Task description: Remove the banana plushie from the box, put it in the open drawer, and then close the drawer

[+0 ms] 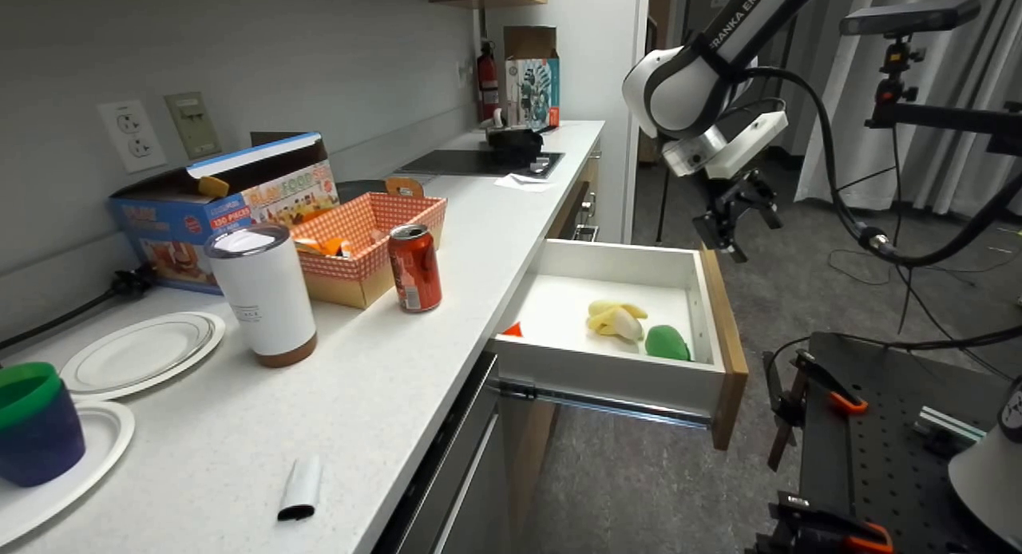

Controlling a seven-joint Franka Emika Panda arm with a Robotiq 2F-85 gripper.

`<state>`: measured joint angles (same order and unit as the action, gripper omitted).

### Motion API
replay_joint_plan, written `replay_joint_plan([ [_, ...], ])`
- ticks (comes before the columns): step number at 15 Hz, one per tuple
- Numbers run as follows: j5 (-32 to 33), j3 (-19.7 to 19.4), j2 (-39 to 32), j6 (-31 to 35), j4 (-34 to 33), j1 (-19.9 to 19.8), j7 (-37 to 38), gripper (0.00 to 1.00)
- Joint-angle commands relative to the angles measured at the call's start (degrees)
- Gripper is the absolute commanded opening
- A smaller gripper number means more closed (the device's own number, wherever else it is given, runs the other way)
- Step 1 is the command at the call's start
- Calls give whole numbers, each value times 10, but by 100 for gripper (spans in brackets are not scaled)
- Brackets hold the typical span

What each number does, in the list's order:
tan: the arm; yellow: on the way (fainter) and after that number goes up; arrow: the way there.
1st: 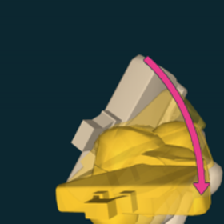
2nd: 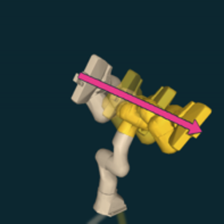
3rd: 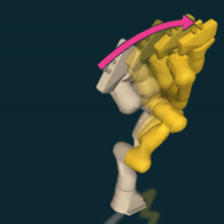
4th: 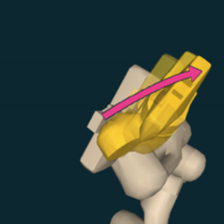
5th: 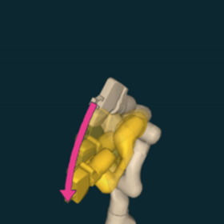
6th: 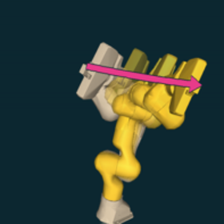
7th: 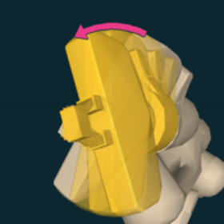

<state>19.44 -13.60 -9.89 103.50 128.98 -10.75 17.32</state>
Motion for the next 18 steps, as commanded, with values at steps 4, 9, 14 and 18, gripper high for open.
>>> replay_joint_plan([
  [4,9,-3,-10,-18,-1,4,32,100],
  [9,0,-2,-15,-2,0,0,16,100],
  [14,-17,20,24,-93,-42,32,52,100],
  [18,-50,59,13,-235,-137,64,72,100],
])
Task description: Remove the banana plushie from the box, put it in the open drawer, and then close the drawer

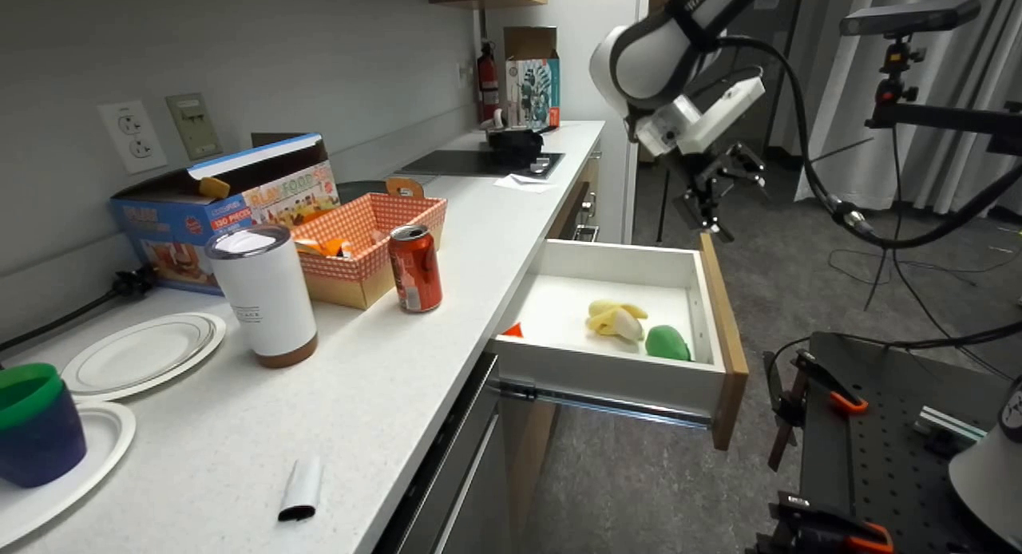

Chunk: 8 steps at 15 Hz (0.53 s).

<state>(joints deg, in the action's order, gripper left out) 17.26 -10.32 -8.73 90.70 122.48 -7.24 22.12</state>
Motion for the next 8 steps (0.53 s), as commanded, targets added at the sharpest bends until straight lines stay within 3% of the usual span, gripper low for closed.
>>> replay_joint_plan([
  [1,-35,34,-5,-139,-97,35,31,100],
  [4,-43,49,-32,-207,-161,48,46,100],
  [5,-32,48,-1,-162,-113,45,36,100],
  [8,-33,50,-17,-185,-139,49,40,100],
])
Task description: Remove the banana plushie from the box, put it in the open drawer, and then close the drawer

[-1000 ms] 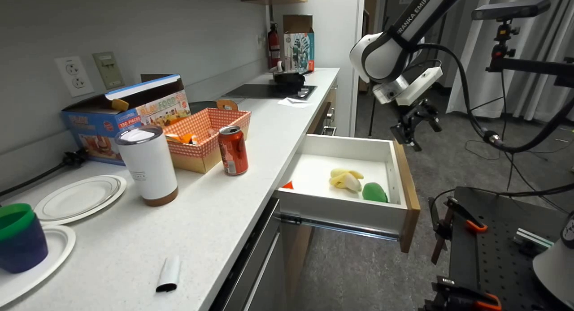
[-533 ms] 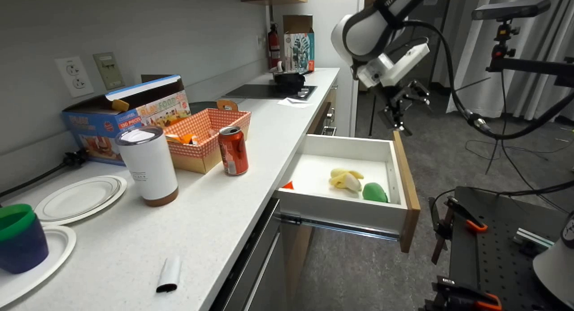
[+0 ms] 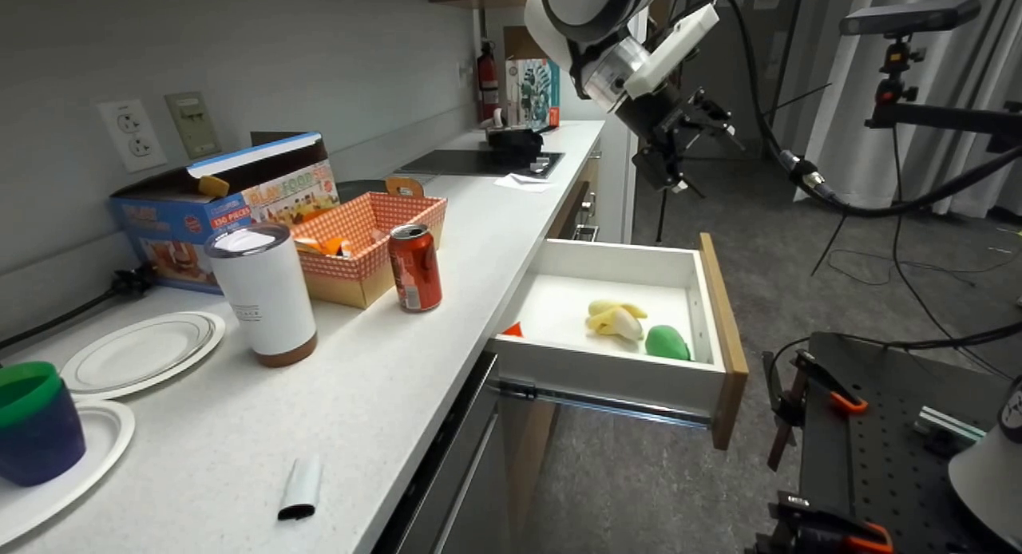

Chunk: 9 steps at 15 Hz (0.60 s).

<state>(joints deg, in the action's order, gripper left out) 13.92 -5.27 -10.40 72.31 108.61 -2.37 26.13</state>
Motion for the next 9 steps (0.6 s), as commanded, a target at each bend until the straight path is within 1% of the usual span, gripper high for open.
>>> replay_joint_plan([
  [1,0,-1,-4,-1,-3,0,0,100],
  [3,0,-2,-8,-1,-4,0,0,100],
  [6,-3,-4,3,59,11,-4,7,100],
  [9,-5,-11,1,122,26,-12,-4,100],
])
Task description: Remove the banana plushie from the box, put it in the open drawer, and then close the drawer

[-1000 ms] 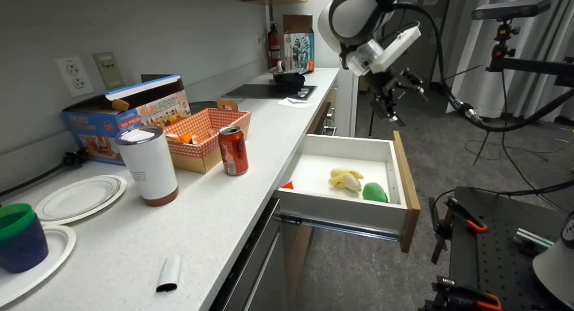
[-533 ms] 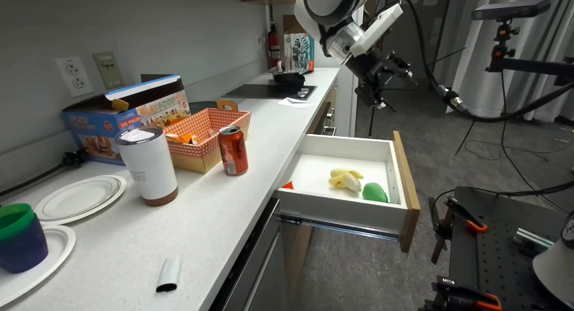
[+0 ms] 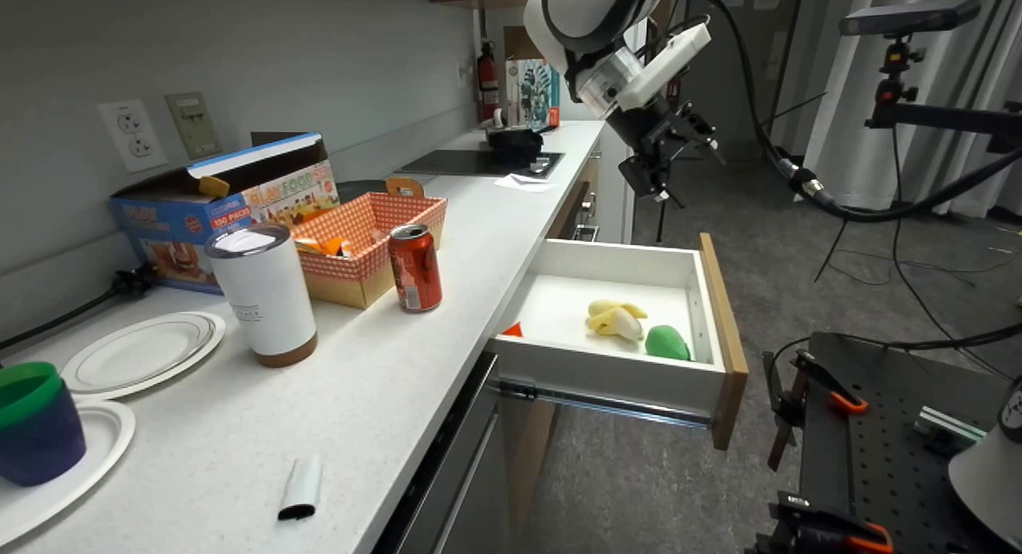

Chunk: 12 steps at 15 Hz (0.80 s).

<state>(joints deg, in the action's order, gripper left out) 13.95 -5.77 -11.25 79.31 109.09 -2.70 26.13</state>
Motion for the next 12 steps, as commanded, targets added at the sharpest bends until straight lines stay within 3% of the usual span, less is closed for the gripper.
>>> replay_joint_plan([
  [1,-6,-9,9,76,28,-12,-8,100],
  [7,7,-40,-9,199,114,-40,-5,100],
  [12,25,-80,-34,198,160,-70,-9,100],
])
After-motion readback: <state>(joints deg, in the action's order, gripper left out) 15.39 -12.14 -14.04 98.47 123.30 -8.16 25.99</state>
